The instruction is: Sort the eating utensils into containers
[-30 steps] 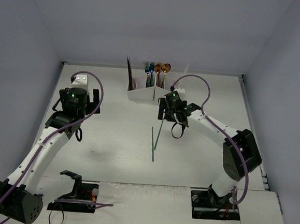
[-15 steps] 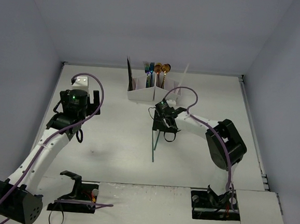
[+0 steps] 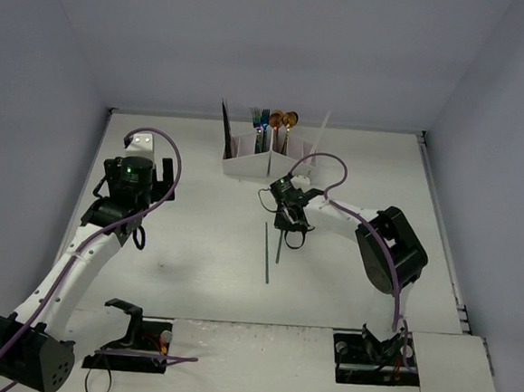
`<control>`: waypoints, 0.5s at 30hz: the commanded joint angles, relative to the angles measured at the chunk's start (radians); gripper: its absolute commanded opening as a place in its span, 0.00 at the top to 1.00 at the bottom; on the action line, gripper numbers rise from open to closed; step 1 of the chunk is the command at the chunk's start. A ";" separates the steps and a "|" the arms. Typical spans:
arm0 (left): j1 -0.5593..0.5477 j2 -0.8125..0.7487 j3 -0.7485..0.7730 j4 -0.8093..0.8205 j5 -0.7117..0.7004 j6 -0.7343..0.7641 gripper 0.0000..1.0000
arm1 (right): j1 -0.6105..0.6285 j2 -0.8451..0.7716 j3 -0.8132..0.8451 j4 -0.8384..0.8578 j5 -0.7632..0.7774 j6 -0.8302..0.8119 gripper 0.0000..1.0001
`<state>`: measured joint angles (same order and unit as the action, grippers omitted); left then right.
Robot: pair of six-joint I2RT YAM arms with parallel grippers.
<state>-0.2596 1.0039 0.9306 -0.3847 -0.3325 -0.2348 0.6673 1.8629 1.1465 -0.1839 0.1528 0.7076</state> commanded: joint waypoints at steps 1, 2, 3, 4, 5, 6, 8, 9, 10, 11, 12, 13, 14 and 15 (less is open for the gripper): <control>0.006 -0.023 0.020 0.055 -0.022 0.012 0.03 | -0.015 -0.005 0.027 -0.014 0.059 -0.005 1.00; 0.006 -0.023 0.019 0.054 -0.023 0.012 0.03 | -0.018 -0.017 0.038 -0.014 0.064 -0.015 1.00; 0.006 -0.022 0.020 0.052 -0.022 0.012 0.03 | -0.021 -0.040 0.055 -0.014 0.082 -0.031 1.00; 0.006 -0.023 0.020 0.052 -0.022 0.012 0.03 | -0.023 -0.073 0.072 -0.013 0.097 -0.046 1.00; 0.006 -0.024 0.020 0.051 -0.022 0.012 0.03 | -0.027 -0.100 0.092 -0.012 0.113 -0.063 1.00; 0.006 -0.024 0.020 0.049 -0.022 0.011 0.03 | -0.032 -0.115 0.117 -0.012 0.130 -0.082 1.00; 0.005 -0.024 0.020 0.052 -0.019 0.011 0.03 | -0.041 -0.168 0.188 -0.012 0.160 -0.114 1.00; 0.005 -0.024 0.020 0.052 -0.017 0.011 0.03 | -0.050 -0.186 0.220 -0.011 0.181 -0.135 1.00; 0.005 -0.024 0.020 0.055 -0.015 0.011 0.03 | -0.060 -0.201 0.241 -0.010 0.206 -0.159 1.00; 0.006 -0.023 0.020 0.055 -0.015 0.010 0.03 | -0.076 -0.209 0.282 -0.003 0.229 -0.184 1.00; 0.006 -0.023 0.020 0.055 -0.016 0.010 0.03 | -0.084 -0.212 0.318 0.000 0.240 -0.197 1.00; 0.006 -0.023 0.020 0.054 -0.016 0.010 0.03 | -0.098 -0.212 0.347 0.012 0.249 -0.213 1.00; 0.006 -0.021 0.020 0.053 -0.016 0.009 0.03 | -0.125 -0.212 0.377 0.036 0.267 -0.243 1.00; 0.006 -0.020 0.021 0.053 -0.016 0.009 0.03 | -0.146 -0.211 0.399 0.063 0.268 -0.259 1.00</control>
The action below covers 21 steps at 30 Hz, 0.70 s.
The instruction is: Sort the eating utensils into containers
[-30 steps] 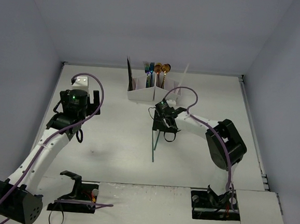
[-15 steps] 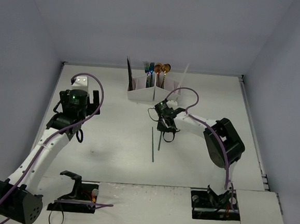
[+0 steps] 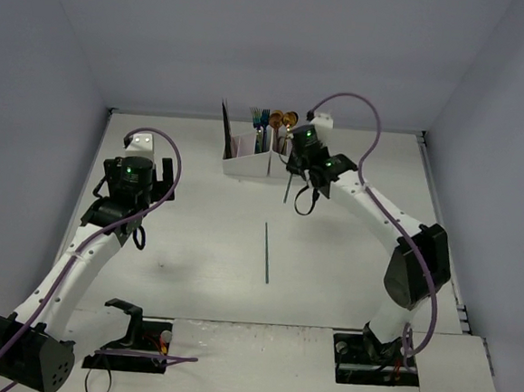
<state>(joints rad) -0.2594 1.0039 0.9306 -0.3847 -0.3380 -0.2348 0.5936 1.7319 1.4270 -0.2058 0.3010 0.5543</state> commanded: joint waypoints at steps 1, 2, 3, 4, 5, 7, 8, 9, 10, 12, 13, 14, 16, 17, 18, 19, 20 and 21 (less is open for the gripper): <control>0.005 -0.019 0.022 0.053 -0.010 0.009 0.03 | -0.093 -0.078 0.137 0.114 0.119 -0.120 1.00; 0.005 -0.019 0.022 0.053 -0.009 0.009 0.03 | -0.110 -0.078 0.137 0.156 0.116 -0.136 1.00; 0.006 -0.016 0.021 0.054 -0.008 0.009 0.03 | -0.132 -0.079 0.129 0.240 0.113 -0.162 1.00; 0.006 -0.014 0.020 0.055 -0.007 0.009 0.03 | -0.151 -0.078 0.119 0.320 0.110 -0.186 1.00; 0.006 -0.013 0.020 0.055 -0.006 0.009 0.03 | -0.166 -0.073 0.108 0.390 0.106 -0.207 1.00; 0.006 -0.009 0.020 0.055 -0.006 0.010 0.03 | -0.179 -0.049 0.099 0.508 0.109 -0.232 1.00; 0.006 -0.007 0.019 0.055 -0.007 0.011 0.03 | -0.188 -0.033 0.096 0.562 0.108 -0.249 1.00; 0.005 -0.006 0.020 0.055 -0.008 0.011 0.03 | -0.198 -0.014 0.094 0.618 0.105 -0.267 1.00; 0.006 -0.005 0.020 0.055 -0.008 0.011 0.03 | -0.207 0.002 0.094 0.654 0.103 -0.286 1.00; 0.006 -0.001 0.018 0.056 -0.003 0.010 0.03 | -0.220 0.050 0.107 0.731 0.097 -0.315 1.00; 0.005 0.000 0.019 0.056 0.002 0.009 0.03 | -0.230 0.074 0.116 0.756 0.087 -0.335 1.00; 0.005 0.004 0.021 0.056 0.004 0.009 0.03 | -0.237 0.108 0.130 0.783 0.079 -0.338 1.00; 0.006 0.009 0.022 0.055 0.006 0.009 0.03 | -0.250 0.182 0.151 0.833 0.047 -0.346 1.00; 0.006 0.011 0.024 0.054 0.004 0.010 0.02 | -0.251 0.198 0.165 0.848 0.044 -0.354 1.00; 0.006 0.012 0.025 0.053 0.004 0.011 0.02 | -0.252 0.217 0.170 0.853 0.042 -0.356 1.00; 0.005 0.011 0.024 0.053 0.003 0.011 0.02 | -0.252 0.250 0.185 0.859 0.040 -0.361 1.00; 0.005 0.010 0.023 0.054 0.001 0.011 0.03 | -0.252 0.284 0.199 0.870 0.039 -0.364 1.00; 0.006 0.010 0.021 0.055 -0.001 0.011 0.03 | -0.252 0.311 0.201 0.881 0.037 -0.365 1.00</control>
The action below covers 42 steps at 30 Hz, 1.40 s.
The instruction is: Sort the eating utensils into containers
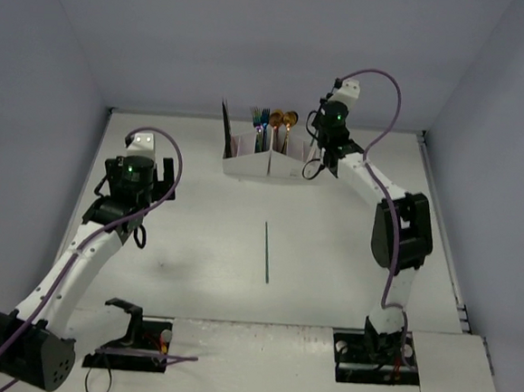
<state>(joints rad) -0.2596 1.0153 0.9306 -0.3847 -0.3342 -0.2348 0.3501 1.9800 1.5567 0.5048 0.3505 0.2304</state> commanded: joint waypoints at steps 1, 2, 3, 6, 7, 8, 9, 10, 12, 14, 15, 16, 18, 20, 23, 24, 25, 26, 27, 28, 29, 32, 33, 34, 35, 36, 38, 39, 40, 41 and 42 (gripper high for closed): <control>0.006 -0.002 0.022 0.055 -0.005 0.011 0.03 | -0.008 0.069 0.072 0.173 -0.017 -0.042 1.00; 0.006 -0.003 0.021 0.055 -0.006 0.011 0.03 | -0.007 0.086 0.067 0.187 -0.019 -0.044 1.00; 0.006 -0.003 0.020 0.055 -0.006 0.011 0.03 | -0.006 0.104 0.060 0.202 -0.021 -0.046 1.00; 0.006 -0.004 0.020 0.053 -0.005 0.009 0.03 | -0.005 0.124 0.034 0.211 -0.035 -0.034 1.00; 0.006 -0.004 0.021 0.053 -0.003 0.009 0.03 | -0.004 0.125 0.026 0.212 -0.043 -0.031 1.00; 0.006 -0.005 0.022 0.054 0.000 0.009 0.03 | -0.002 0.122 0.014 0.212 -0.051 -0.031 1.00; 0.006 -0.006 0.022 0.055 0.000 0.008 0.03 | 0.003 0.118 -0.009 0.212 -0.051 -0.029 1.00; 0.006 -0.007 0.023 0.054 0.000 0.008 0.03 | 0.006 0.113 -0.022 0.213 -0.053 -0.027 1.00; 0.006 -0.008 0.021 0.056 0.004 0.008 0.03 | 0.014 0.096 -0.050 0.212 -0.066 -0.020 0.99; 0.006 -0.008 0.021 0.057 0.007 0.008 0.03 | 0.021 0.076 -0.083 0.208 -0.067 -0.012 0.96; 0.006 -0.007 0.023 0.057 0.008 0.008 0.02 | 0.027 0.064 -0.107 0.206 -0.066 -0.009 0.92; 0.006 -0.008 0.024 0.055 0.009 0.009 0.02 | 0.034 0.047 -0.126 0.203 -0.066 -0.008 0.85; 0.006 -0.012 0.023 0.057 0.007 0.009 0.03 | 0.040 0.016 -0.144 0.180 -0.070 -0.009 0.77; 0.005 -0.017 0.017 0.061 0.003 0.009 0.03 | 0.046 -0.013 -0.168 0.153 -0.073 -0.009 0.68; 0.005 -0.018 0.014 0.061 0.003 0.011 0.03 | 0.066 -0.094 -0.206 0.115 -0.069 -0.012 0.56; 0.006 -0.018 0.016 0.060 0.002 0.011 0.03 | 0.079 -0.133 -0.222 0.094 -0.065 -0.016 0.50; 0.006 -0.017 0.017 0.058 0.001 0.012 0.03 | 0.093 -0.172 -0.239 0.072 -0.061 -0.019 0.43; 0.006 -0.017 0.018 0.058 0.003 0.012 0.03 | 0.108 -0.204 -0.244 0.035 -0.057 -0.022 0.35; 0.006 -0.018 0.019 0.058 0.005 0.011 0.03 | 0.121 -0.236 -0.246 -0.011 -0.050 -0.025 0.26; 0.006 -0.020 0.017 0.058 0.006 0.012 0.03 | 0.133 -0.273 -0.245 -0.082 -0.037 -0.026 0.16; 0.006 -0.022 0.018 0.058 0.007 0.013 0.03 | 0.151 -0.298 -0.244 -0.138 -0.031 -0.025 0.10; 0.005 -0.025 0.019 0.056 0.013 0.014 0.03 | 0.204 -0.360 -0.249 -0.319 -0.019 0.012 0.00; 0.006 -0.025 0.019 0.056 0.014 0.014 0.03 | 0.216 -0.380 -0.252 -0.371 -0.027 0.033 0.00; 0.006 -0.024 0.020 0.056 0.014 0.014 0.03 | 0.223 -0.401 -0.256 -0.425 -0.039 0.062 0.00; 0.005 -0.024 0.020 0.055 0.015 0.014 0.03 | 0.231 -0.417 -0.262 -0.481 -0.053 0.094 0.00; 0.006 -0.024 0.020 0.055 0.016 0.014 0.03 | 0.237 -0.428 -0.270 -0.526 -0.073 0.120 0.00; 0.006 -0.024 0.020 0.053 0.017 0.014 0.03 | 0.254 -0.444 -0.287 -0.612 -0.102 0.171 0.00; 0.005 -0.024 0.020 0.053 0.017 0.014 0.02 | 0.261 -0.444 -0.295 -0.639 -0.104 0.187 0.00; 0.006 -0.022 0.020 0.053 0.018 0.015 0.02 | 0.276 -0.443 -0.303 -0.679 -0.130 0.205 0.00; 0.006 -0.022 0.020 0.053 0.017 0.015 0.03 | 0.295 -0.435 -0.309 -0.718 -0.148 0.221 0.00; 0.006 -0.022 0.020 0.053 0.017 0.015 0.03 | 0.316 -0.425 -0.313 -0.752 -0.157 0.231 0.00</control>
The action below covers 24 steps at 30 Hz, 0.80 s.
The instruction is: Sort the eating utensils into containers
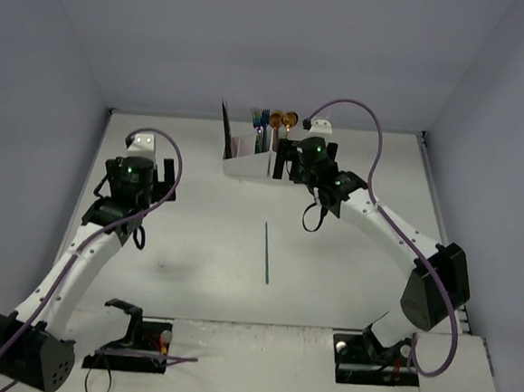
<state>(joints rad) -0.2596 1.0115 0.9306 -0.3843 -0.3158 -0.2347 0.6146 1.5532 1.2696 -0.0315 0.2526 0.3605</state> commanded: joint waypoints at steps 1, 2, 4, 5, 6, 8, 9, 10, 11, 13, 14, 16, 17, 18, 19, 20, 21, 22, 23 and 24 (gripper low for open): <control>0.005 -0.016 0.020 0.052 -0.002 0.015 0.03 | 0.071 0.008 -0.027 -0.242 -0.066 0.107 0.00; 0.006 -0.015 0.022 0.050 -0.001 0.015 0.03 | 0.083 0.024 -0.031 -0.261 -0.068 0.114 0.00; 0.006 -0.011 0.022 0.047 0.000 0.015 0.03 | 0.115 0.069 -0.036 -0.287 -0.076 0.134 0.00; 0.006 -0.009 0.023 0.046 -0.001 0.015 0.03 | 0.125 0.088 -0.039 -0.294 -0.089 0.144 0.00; 0.006 -0.008 0.023 0.044 -0.002 0.015 0.03 | 0.134 0.104 -0.042 -0.298 -0.106 0.153 0.00; 0.006 -0.007 0.025 0.042 -0.002 0.015 0.03 | 0.152 0.145 -0.044 -0.300 -0.113 0.168 0.00; 0.006 -0.006 0.025 0.042 -0.002 0.015 0.03 | 0.157 0.162 -0.042 -0.300 -0.118 0.175 0.00; 0.005 -0.006 0.025 0.042 -0.002 0.015 0.03 | 0.161 0.179 -0.039 -0.300 -0.124 0.180 0.00; 0.006 -0.006 0.024 0.041 -0.001 0.014 0.03 | 0.164 0.198 -0.033 -0.300 -0.131 0.184 0.00; 0.006 -0.004 0.024 0.039 0.000 0.014 0.03 | 0.168 0.242 -0.023 -0.298 -0.149 0.192 0.00; 0.006 -0.003 0.024 0.036 -0.002 0.015 0.03 | 0.169 0.259 -0.018 -0.299 -0.158 0.197 0.00; 0.006 -0.001 0.027 0.033 -0.003 0.014 0.03 | 0.174 0.287 -0.009 -0.300 -0.165 0.207 0.01; 0.006 -0.002 0.028 0.033 -0.003 0.014 0.02 | 0.177 0.304 -0.007 -0.300 -0.168 0.212 0.02; 0.006 -0.002 0.028 0.033 -0.003 0.014 0.02 | 0.180 0.318 -0.005 -0.300 -0.170 0.215 0.03; 0.006 -0.002 0.027 0.033 -0.003 0.014 0.03 | 0.183 0.328 -0.004 -0.300 -0.170 0.218 0.04; 0.006 -0.004 0.028 0.032 -0.002 0.014 0.02 | 0.187 0.339 -0.003 -0.300 -0.171 0.222 0.06; 0.006 -0.003 0.027 0.032 -0.001 0.013 0.02 | 0.189 0.348 -0.003 -0.300 -0.171 0.225 0.08; 0.005 -0.002 0.027 0.032 0.000 0.012 0.03 | 0.193 0.356 -0.003 -0.300 -0.170 0.230 0.11; 0.006 -0.002 0.027 0.032 0.000 0.012 0.03 | 0.198 0.363 -0.004 -0.300 -0.168 0.236 0.14; 0.006 -0.004 0.027 0.032 0.001 0.011 0.03 | 0.201 0.367 -0.006 -0.300 -0.164 0.239 0.21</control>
<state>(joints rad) -0.2596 1.0119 0.9306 -0.3862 -0.3145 -0.2344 0.7955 1.9060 1.2360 -0.3192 0.0956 0.5600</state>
